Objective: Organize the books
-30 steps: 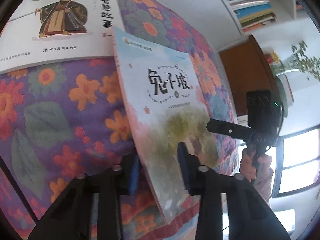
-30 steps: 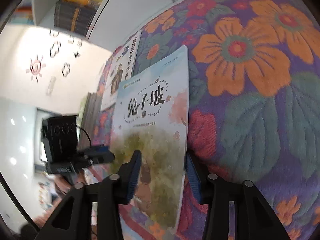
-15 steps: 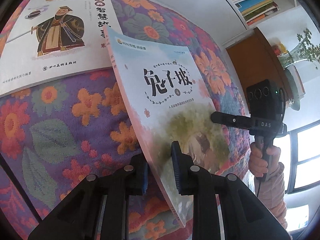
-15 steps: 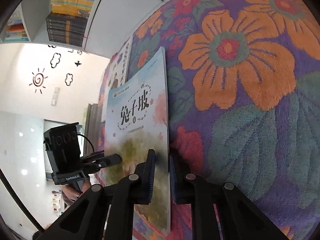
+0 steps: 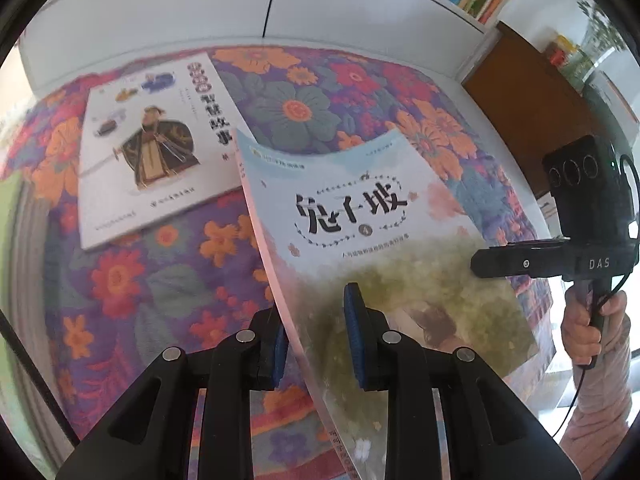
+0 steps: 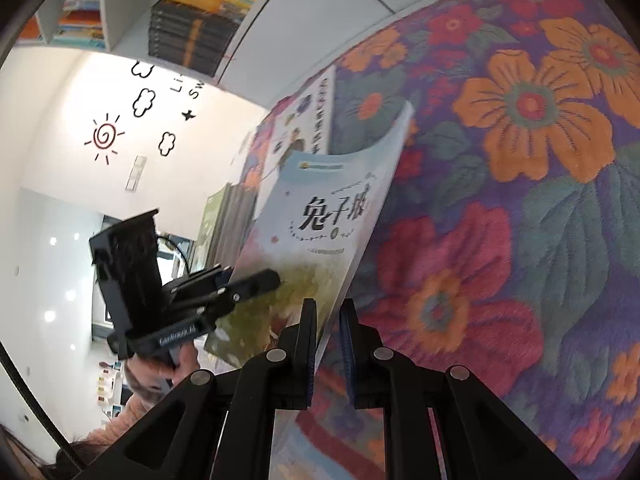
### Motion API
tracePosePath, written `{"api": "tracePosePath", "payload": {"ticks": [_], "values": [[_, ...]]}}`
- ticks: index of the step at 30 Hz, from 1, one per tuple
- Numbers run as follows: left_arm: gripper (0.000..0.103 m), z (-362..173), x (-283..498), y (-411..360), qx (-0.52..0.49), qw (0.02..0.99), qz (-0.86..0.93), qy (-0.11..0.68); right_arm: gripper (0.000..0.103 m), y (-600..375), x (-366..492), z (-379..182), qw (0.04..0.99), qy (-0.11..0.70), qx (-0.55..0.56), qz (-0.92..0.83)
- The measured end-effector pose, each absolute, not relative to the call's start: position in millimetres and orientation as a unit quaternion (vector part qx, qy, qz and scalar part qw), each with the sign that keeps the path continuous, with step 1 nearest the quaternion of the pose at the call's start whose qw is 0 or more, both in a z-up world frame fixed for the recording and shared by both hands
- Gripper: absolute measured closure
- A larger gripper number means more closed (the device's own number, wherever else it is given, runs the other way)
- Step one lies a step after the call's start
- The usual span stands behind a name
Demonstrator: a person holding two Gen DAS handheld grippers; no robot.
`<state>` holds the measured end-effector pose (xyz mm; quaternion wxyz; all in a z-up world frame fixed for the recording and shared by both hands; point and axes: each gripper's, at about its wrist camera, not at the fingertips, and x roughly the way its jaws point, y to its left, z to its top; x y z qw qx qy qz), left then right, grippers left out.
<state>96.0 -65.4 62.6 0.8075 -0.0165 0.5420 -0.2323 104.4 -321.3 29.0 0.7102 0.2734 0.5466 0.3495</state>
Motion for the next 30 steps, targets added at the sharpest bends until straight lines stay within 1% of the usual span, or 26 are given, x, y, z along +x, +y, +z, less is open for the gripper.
{"api": "tracePosePath", "payload": {"ticks": [7, 14, 18, 30], "values": [[0.081, 82, 84, -51, -0.009, 0.817, -0.24, 0.524, 0.091, -304, 99, 39, 0.712, 0.533, 0.28, 0.362], [0.08, 95, 73, -33, -0.005, 0.821, -0.249, 0.514, 0.09, -278, 96, 57, 0.728, 0.521, 0.254, 0.366], [0.08, 113, 65, -20, 0.007, 0.827, -0.254, 0.501, 0.09, -265, 93, 70, 0.734, 0.511, 0.248, 0.371], [0.08, 155, 60, 44, 0.005, 0.848, -0.248, 0.468, 0.089, -213, 94, 105, 0.747, 0.479, 0.226, 0.403]]}}
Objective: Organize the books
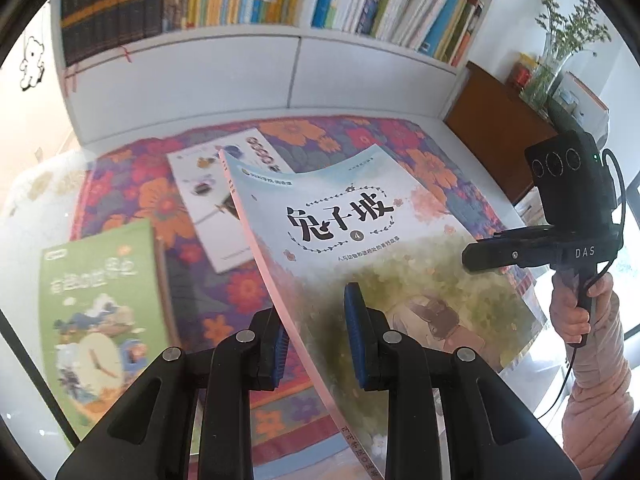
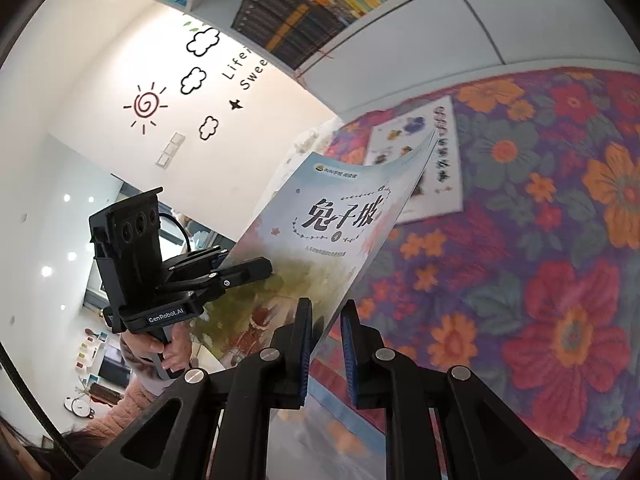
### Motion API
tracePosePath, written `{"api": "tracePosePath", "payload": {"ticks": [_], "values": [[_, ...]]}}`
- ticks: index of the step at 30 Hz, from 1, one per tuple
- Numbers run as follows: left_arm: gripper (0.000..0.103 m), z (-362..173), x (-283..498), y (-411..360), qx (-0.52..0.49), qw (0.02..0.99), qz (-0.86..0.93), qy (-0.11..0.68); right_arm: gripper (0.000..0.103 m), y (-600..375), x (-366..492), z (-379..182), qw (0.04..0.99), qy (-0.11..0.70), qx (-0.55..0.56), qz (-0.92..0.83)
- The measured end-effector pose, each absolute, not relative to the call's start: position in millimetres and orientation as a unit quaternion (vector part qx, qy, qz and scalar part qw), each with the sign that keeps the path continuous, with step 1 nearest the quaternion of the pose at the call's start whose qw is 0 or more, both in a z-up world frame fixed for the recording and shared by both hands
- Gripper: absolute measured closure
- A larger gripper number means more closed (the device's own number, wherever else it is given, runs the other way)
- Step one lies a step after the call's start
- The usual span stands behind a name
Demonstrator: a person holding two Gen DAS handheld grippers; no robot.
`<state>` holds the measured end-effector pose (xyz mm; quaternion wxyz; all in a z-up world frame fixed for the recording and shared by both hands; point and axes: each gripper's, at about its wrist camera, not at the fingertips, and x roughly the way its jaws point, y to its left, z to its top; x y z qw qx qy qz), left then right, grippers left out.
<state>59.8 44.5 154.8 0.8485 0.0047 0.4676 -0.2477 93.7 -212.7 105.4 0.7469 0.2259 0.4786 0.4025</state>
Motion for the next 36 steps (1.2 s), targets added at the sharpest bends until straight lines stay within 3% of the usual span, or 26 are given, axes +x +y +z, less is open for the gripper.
{"api": "tracePosePath", "payload": {"ticks": [18, 36], "values": [[0.08, 185, 64, 184, -0.012, 0.889, -0.179, 0.421, 0.088, -66, 132, 137, 0.729, 0.472, 0.155, 0.47], [0.08, 110, 84, 255, -0.071, 0.87, -0.171, 0.457, 0.087, 15, 167, 80, 0.697, 0.518, 0.148, 0.472]]}}
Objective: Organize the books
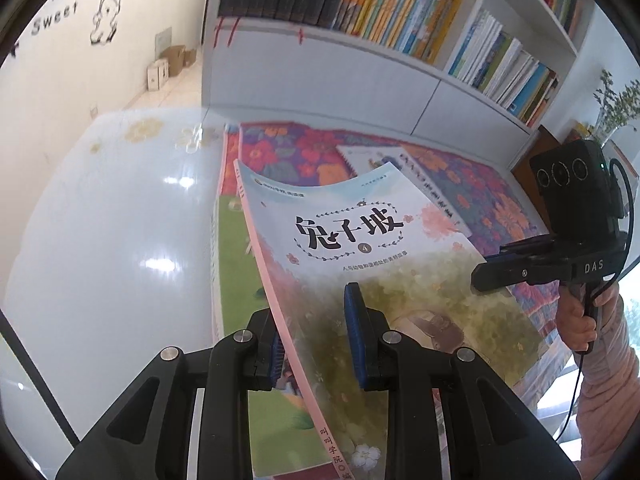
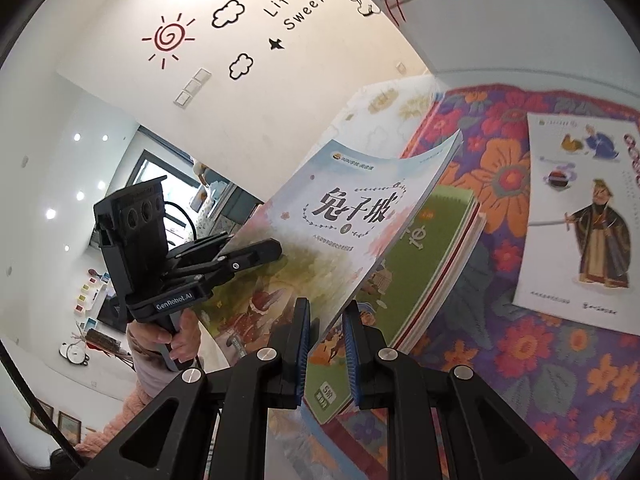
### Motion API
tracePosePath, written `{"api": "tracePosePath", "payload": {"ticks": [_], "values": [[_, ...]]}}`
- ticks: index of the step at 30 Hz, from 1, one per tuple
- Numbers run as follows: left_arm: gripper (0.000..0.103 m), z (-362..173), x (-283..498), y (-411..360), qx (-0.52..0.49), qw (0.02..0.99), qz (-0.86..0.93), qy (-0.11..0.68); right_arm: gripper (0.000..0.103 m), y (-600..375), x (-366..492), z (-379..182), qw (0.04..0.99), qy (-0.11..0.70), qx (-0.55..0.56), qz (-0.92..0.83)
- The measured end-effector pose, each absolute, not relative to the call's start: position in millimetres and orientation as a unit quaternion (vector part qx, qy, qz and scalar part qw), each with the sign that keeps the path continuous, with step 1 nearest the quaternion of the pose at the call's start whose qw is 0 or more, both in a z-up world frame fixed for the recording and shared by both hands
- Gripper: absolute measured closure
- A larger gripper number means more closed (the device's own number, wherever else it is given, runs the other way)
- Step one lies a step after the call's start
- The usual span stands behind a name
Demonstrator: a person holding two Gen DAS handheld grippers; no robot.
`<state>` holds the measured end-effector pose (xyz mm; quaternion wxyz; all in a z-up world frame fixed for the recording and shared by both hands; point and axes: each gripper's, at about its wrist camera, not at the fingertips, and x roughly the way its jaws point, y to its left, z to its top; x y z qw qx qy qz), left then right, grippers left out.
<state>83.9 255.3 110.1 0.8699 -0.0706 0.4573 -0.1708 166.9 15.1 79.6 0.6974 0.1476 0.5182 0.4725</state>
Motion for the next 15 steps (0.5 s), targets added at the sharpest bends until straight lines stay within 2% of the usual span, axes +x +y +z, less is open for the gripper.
{"api": "tracePosePath", "payload": {"ticks": [5, 15], "values": [[0.08, 86, 87, 264, -0.081, 0.859, -0.163, 0.478, 0.087, 31, 166, 56, 0.688, 0.539, 0.137, 0.467], [0.077, 77, 86, 269, -0.077, 0.854, -0.16, 0.488, 0.087, 37, 166, 37, 0.679, 0.558, 0.141, 0.456]]}}
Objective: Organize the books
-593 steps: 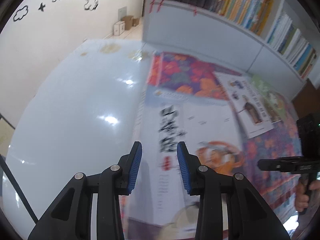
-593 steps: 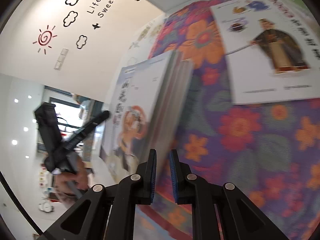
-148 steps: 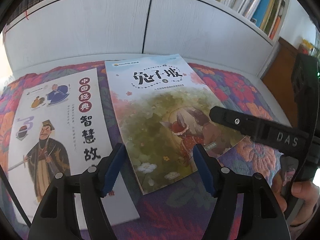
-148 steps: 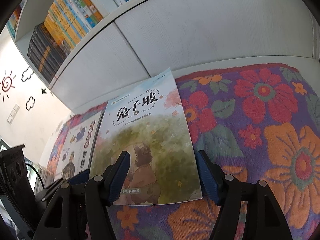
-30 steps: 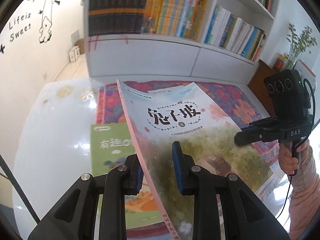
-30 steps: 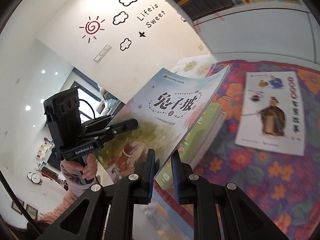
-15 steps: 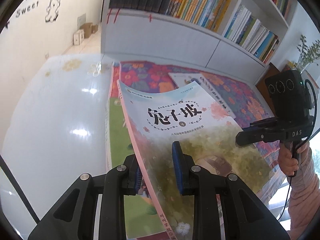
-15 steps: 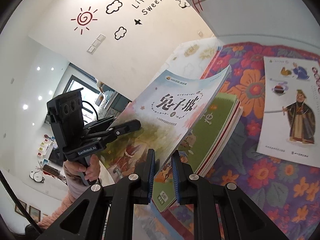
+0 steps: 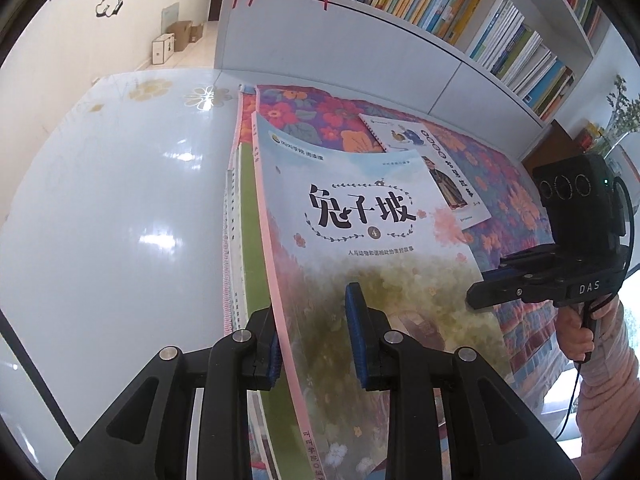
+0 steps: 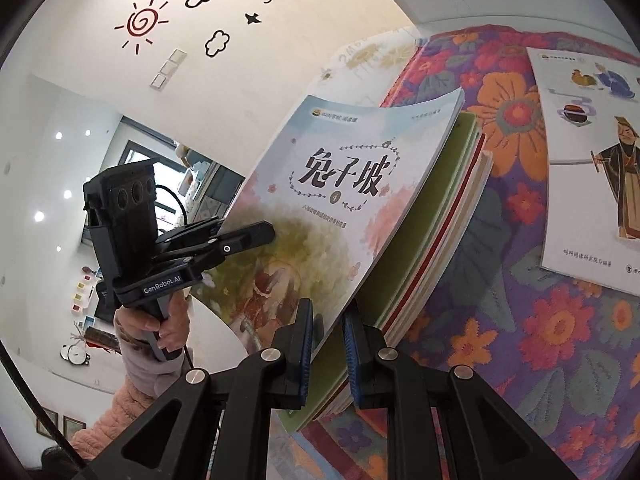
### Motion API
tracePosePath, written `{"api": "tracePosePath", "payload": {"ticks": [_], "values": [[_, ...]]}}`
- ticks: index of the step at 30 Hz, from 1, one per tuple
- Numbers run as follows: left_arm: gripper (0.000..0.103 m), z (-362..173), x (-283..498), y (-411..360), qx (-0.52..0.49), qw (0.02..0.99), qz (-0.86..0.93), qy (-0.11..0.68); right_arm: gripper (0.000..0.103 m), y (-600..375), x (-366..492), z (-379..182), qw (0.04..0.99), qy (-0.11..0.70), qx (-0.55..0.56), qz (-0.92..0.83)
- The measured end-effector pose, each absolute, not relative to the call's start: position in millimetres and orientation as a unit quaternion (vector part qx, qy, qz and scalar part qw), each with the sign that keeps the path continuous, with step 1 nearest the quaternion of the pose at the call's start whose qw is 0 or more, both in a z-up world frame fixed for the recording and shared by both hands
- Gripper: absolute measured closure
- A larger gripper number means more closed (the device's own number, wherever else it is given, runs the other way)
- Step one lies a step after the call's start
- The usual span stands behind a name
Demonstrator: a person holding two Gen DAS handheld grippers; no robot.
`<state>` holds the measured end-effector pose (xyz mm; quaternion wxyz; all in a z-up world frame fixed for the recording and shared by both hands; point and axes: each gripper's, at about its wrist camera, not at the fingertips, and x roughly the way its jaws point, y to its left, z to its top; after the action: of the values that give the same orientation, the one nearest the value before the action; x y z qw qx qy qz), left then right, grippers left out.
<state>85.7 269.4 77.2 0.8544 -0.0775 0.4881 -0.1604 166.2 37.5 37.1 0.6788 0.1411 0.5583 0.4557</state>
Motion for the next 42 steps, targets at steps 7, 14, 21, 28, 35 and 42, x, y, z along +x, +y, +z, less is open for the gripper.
{"api": "tracePosePath", "payload": {"ticks": [7, 14, 21, 28, 35, 42], "values": [[0.071, 81, 82, 259, -0.027, 0.858, -0.132, 0.495, 0.087, 40, 165, 36, 0.675, 0.562, 0.141, 0.456], [0.065, 82, 87, 250, 0.009, 0.857, -0.107, 0.504, 0.087, 38, 169, 34, 0.676, 0.562, 0.147, 0.454], [0.063, 80, 92, 251, 0.036, 0.858, -0.066, 0.508, 0.087, 38, 166, 36, 0.686, 0.558, 0.142, 0.445], [0.063, 79, 86, 252, 0.031, 0.857, -0.07, 0.509, 0.087, 37, 163, 39, 0.693, 0.559, 0.139, 0.435], [0.063, 80, 84, 248, 0.043, 0.856, -0.066, 0.512, 0.087, 37, 163, 41, 0.698, 0.563, 0.137, 0.421], [0.063, 81, 82, 247, 0.046, 0.854, -0.049, 0.516, 0.087, 43, 159, 47, 0.702, 0.568, 0.124, 0.411]]}}
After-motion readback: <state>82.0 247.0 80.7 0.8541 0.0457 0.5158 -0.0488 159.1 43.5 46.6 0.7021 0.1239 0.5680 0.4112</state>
